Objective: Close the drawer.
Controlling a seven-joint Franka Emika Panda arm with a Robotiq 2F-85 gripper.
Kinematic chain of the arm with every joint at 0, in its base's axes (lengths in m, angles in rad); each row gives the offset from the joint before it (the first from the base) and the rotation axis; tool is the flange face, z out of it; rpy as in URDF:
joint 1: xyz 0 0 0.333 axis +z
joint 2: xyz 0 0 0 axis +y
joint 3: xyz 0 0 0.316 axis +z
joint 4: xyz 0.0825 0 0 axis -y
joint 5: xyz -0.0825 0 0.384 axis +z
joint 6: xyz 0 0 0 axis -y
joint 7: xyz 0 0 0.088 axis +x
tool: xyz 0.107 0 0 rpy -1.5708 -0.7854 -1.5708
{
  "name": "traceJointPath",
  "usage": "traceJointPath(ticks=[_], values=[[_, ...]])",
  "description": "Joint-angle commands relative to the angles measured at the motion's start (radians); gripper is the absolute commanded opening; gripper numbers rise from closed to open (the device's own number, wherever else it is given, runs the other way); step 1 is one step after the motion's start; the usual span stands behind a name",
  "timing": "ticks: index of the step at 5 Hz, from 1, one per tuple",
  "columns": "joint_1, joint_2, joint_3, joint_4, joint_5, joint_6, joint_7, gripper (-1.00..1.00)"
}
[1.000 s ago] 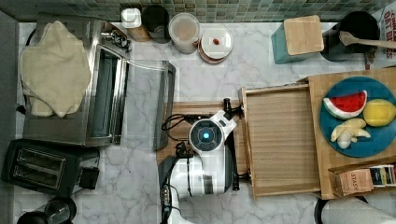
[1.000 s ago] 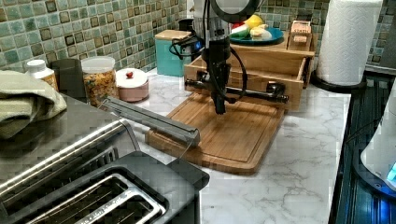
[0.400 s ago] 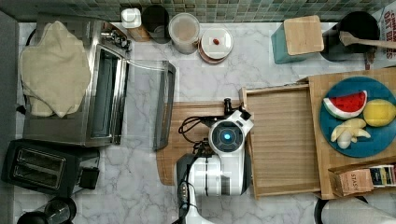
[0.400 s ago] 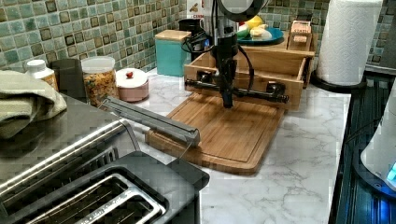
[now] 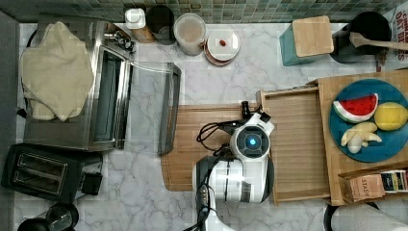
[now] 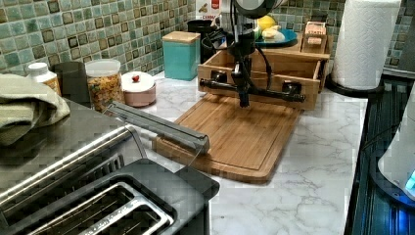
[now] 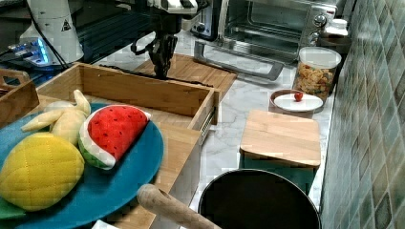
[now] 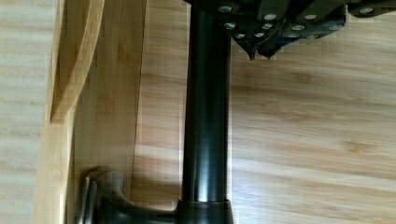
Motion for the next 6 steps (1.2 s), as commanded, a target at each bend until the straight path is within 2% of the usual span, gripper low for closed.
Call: traceJointPath(ticks=[1, 2, 3, 4, 5, 6], values=[[-0.216, 0.08, -0.189, 0.311, 0.12, -0.082, -0.198, -1.0], [-0.231, 0.124, -0.248, 0.391, 0.08, -0.124, -0.196, -1.0], [-0.253, 0.148, -0.279, 0.405, 0.112, -0.035, -0.224, -1.0], [-0.303, 0.162, -0.252, 0.449, -0.011, -0.055, -0.169, -1.0], [-0.288, 0.117, -0.291, 0.322, -0.038, 0.186, -0.153, -1.0], [-0.285, 0.118, -0.285, 0.343, -0.037, 0.126, -0.147, -1.0]])
